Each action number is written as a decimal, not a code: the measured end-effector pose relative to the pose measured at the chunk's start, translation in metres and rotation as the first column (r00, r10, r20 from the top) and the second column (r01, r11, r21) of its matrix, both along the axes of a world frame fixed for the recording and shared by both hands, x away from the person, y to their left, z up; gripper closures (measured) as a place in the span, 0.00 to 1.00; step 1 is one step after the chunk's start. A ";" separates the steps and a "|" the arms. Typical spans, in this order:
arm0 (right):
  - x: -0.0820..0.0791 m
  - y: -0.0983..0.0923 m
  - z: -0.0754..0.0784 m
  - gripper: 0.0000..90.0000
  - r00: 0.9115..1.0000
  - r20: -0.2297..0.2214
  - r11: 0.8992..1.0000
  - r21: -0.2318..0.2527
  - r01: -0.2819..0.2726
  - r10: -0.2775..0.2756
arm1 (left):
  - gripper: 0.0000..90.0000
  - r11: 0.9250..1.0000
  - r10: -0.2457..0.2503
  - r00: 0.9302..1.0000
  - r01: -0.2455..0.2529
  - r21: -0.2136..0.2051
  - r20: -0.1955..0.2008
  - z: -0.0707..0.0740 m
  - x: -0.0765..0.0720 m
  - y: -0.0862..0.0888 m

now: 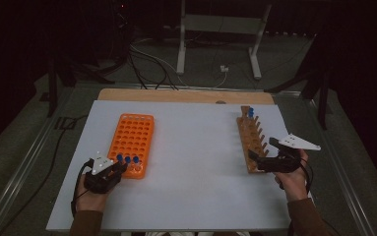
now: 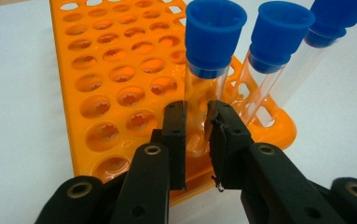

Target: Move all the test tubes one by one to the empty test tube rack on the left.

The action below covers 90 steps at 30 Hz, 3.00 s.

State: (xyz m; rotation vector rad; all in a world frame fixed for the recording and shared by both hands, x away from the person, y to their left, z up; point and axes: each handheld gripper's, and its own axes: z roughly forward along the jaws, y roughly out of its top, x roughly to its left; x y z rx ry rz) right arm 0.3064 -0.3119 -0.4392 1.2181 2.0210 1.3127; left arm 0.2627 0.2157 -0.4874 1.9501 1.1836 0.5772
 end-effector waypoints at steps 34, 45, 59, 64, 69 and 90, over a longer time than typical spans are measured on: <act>0.001 -0.002 0.000 0.00 1.000 -0.003 1.000 0.007 -0.003 0.003 | 0.35 0.981 0.021 0.999 -0.016 -0.191 0.026 0.020 -0.022 0.017; 0.003 -0.001 0.001 0.00 1.000 -0.002 1.000 0.009 -0.004 0.004 | 0.11 0.975 -0.013 0.992 0.040 -0.219 0.122 0.043 -0.015 -0.001; 0.005 0.000 0.005 0.00 1.000 0.007 1.000 0.012 -0.001 0.001 | 0.01 0.963 -0.060 0.981 0.106 -0.246 0.187 0.060 0.005 -0.042; 0.009 0.001 0.006 0.00 1.000 0.006 1.000 0.005 -0.001 0.000 | 0.01 0.960 -0.058 0.976 0.112 -0.256 0.208 0.063 0.012 -0.058; 0.013 0.002 0.008 0.00 1.000 0.009 1.000 0.000 0.004 -0.004 | 0.01 0.944 -0.089 0.975 0.148 -0.293 0.205 0.064 0.018 -0.072; 0.065 0.000 0.012 0.06 0.998 -0.028 0.995 -0.082 0.053 -0.055 | 0.01 0.952 -0.137 0.973 0.181 -0.247 0.185 0.044 0.015 -0.108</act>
